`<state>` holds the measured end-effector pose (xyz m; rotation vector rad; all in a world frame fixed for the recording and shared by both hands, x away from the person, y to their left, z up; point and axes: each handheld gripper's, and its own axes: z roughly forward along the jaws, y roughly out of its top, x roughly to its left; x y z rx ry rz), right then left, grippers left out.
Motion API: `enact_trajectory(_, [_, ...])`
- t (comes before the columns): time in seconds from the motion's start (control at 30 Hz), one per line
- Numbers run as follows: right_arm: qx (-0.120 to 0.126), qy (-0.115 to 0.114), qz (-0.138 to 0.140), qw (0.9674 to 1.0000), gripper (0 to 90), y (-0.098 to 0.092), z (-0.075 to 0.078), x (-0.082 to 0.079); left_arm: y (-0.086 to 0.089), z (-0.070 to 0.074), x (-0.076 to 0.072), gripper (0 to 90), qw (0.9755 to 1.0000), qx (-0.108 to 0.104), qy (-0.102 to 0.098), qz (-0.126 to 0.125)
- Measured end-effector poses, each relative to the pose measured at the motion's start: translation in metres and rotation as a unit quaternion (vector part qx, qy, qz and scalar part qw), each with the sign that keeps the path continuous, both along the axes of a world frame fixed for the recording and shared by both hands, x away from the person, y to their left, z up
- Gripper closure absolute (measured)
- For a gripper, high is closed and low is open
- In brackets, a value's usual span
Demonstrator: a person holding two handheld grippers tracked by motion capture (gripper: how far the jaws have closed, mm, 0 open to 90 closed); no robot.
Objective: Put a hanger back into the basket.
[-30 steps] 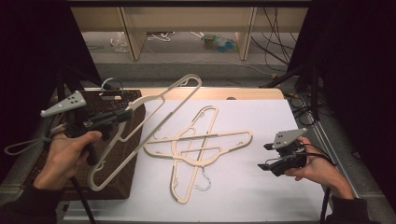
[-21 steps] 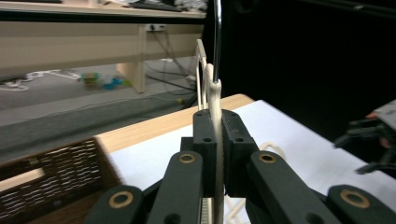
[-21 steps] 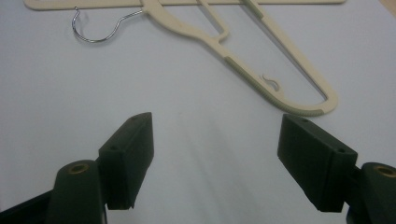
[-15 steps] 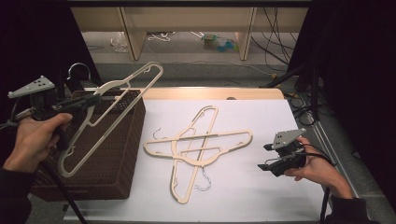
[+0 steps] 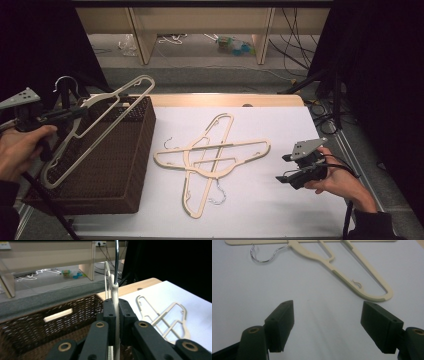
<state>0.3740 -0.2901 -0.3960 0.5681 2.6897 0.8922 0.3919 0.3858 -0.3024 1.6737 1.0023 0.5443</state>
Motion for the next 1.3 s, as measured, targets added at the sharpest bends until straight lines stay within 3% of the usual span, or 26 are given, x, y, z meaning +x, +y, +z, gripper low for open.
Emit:
enact_trajectory(0.3, [-0.006,0.003,0.000,1.0000,27.5,0.001,-0.001,0.000,0.024,-0.025,-0.003,85.7,0.9998,0.010,0.001,-0.017])
enact_trajectory(0.6, [-0.007,0.004,0.002,1.0000,27.4,0.002,-0.002,0.000,0.032,-0.056,0.000,85.6,0.9977,0.026,0.059,-0.024])
enact_trajectory(0.77, [-0.009,0.006,0.003,0.9999,27.3,0.003,-0.002,0.000,0.029,-0.061,0.004,85.5,0.9966,0.033,0.070,-0.029])
enact_trajectory(1.1, [-0.011,0.006,0.002,0.9999,27.2,0.002,-0.002,0.000,0.027,-0.083,0.017,85.3,0.9914,0.042,0.123,-0.017])
enact_trajectory(1.2, [-0.013,0.007,0.002,0.9999,27.1,0.002,-0.002,-0.001,0.030,-0.087,0.020,84.7,0.9911,0.037,0.128,-0.013])
enact_trajectory(1.3, [-0.013,0.008,0.001,0.9999,27.0,0.002,-0.002,-0.001,0.037,-0.087,0.020,80.8,0.9904,0.038,0.132,0.014])
